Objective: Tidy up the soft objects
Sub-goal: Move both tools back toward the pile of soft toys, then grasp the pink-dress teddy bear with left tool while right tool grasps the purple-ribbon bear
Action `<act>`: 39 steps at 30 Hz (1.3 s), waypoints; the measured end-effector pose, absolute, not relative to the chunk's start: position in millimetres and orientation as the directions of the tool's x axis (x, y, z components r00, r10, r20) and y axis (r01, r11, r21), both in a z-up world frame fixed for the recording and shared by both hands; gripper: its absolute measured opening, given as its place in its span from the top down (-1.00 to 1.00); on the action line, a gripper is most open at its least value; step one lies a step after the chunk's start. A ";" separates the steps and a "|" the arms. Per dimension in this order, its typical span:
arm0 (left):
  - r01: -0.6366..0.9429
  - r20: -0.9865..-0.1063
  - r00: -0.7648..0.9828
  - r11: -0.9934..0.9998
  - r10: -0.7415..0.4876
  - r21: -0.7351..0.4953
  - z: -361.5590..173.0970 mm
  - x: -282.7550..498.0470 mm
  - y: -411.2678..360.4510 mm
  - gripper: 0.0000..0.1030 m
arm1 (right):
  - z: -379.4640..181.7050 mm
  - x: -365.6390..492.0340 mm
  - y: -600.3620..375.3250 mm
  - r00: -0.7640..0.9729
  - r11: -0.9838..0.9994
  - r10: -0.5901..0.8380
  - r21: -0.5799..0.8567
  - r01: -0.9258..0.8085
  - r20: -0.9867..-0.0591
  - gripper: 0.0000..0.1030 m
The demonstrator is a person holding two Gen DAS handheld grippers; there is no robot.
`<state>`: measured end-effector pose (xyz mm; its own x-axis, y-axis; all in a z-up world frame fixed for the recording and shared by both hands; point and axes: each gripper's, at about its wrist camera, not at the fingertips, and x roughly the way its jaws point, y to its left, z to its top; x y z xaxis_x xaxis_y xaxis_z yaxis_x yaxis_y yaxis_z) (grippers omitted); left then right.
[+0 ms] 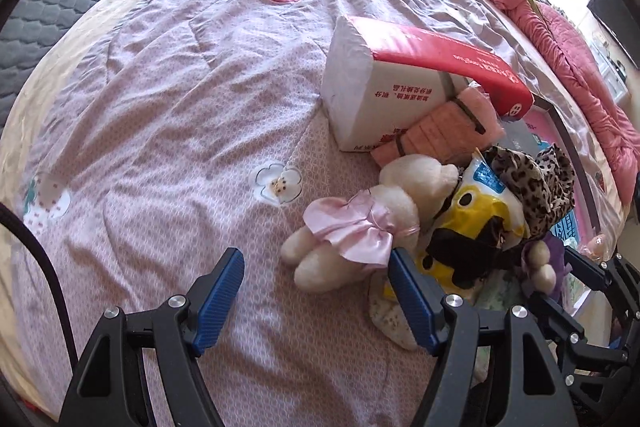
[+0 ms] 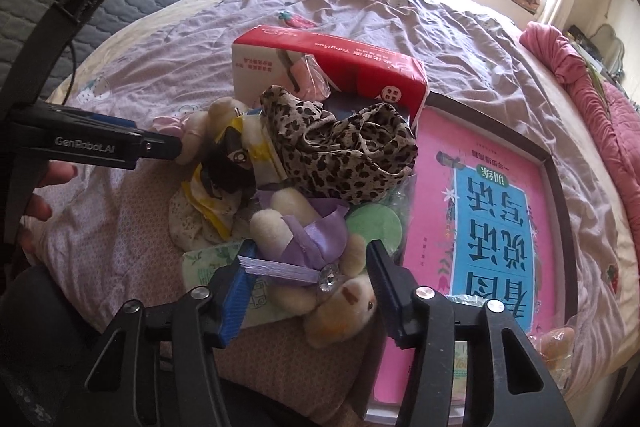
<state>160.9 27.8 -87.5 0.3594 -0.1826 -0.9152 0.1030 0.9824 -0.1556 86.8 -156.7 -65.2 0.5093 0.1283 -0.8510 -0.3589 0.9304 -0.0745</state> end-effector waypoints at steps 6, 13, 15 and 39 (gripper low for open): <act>0.150 -0.912 0.324 0.965 -0.252 -0.213 -97.2 172.2 19.9 -0.18 | -64.8 85.2 -155.4 0.493 0.921 0.174 -0.037 -0.389 -0.852 0.31; 0.167 -0.909 0.298 0.953 -0.293 -0.252 -107.0 171.2 11.1 0.29 | -58.1 84.0 -167.2 0.490 0.929 0.222 0.029 -0.369 -0.843 0.44; 0.155 -0.899 0.305 0.948 -0.315 -0.279 -106.4 167.3 14.1 0.33 | -55.5 82.7 -170.1 0.491 0.930 0.235 0.047 -0.364 -0.839 0.48; 0.188 -0.813 0.443 0.926 -0.378 -0.328 -9.0 115.5 4.6 0.39 | 5.6 69.0 -207.8 0.601 0.939 0.326 0.175 -0.297 -0.730 0.64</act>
